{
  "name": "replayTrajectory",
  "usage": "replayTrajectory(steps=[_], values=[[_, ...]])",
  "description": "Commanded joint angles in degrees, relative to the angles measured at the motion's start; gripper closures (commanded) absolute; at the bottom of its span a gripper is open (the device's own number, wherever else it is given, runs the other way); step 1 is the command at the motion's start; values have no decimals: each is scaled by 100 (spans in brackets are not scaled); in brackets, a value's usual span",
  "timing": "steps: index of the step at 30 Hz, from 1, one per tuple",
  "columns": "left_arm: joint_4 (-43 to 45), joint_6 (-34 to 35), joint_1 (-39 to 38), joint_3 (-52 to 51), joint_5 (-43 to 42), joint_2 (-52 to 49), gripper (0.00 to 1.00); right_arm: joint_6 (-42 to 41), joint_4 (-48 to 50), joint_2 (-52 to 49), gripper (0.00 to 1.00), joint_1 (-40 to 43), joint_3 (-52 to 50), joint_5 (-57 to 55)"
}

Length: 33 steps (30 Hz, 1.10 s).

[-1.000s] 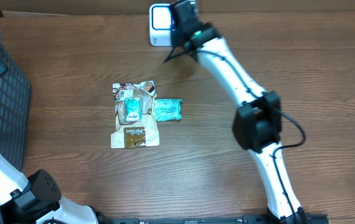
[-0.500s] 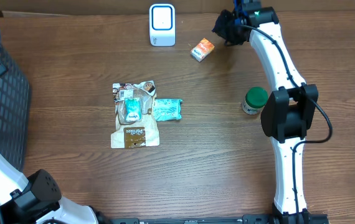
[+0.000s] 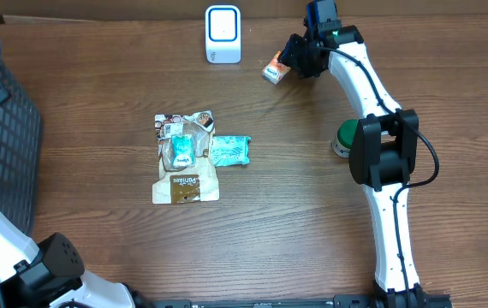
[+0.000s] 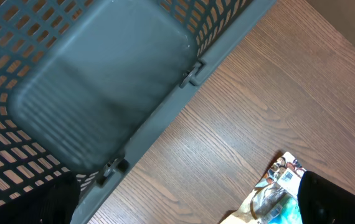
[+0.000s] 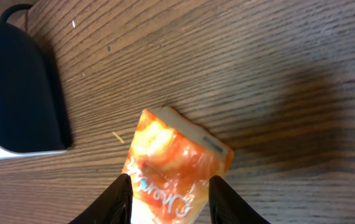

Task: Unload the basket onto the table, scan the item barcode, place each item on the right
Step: 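Lower the tissue pack to the table right of the scanner and release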

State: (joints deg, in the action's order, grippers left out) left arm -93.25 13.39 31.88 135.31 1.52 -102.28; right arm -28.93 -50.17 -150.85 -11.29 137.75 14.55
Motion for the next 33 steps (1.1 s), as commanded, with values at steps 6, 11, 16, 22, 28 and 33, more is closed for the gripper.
replayTrajectory(steps=[6,11,16,22,28,33], values=[[11,57,-2,-28,-4,28,0,203,83,-70,58,11,-17,-428],[9,55,-2,-28,-4,28,0,201,221,-72,59,11,-72,-472],[9,57,-2,-28,-4,28,0,199,293,-223,61,11,-83,-544],[9,55,-2,-28,-4,28,1,396,173,-295,71,4,-83,72],[9,57,-2,-28,-4,28,0,393,-83,-295,95,7,-83,210],[11,57,-2,-28,-4,28,0,396,-575,-262,96,7,-76,214]])
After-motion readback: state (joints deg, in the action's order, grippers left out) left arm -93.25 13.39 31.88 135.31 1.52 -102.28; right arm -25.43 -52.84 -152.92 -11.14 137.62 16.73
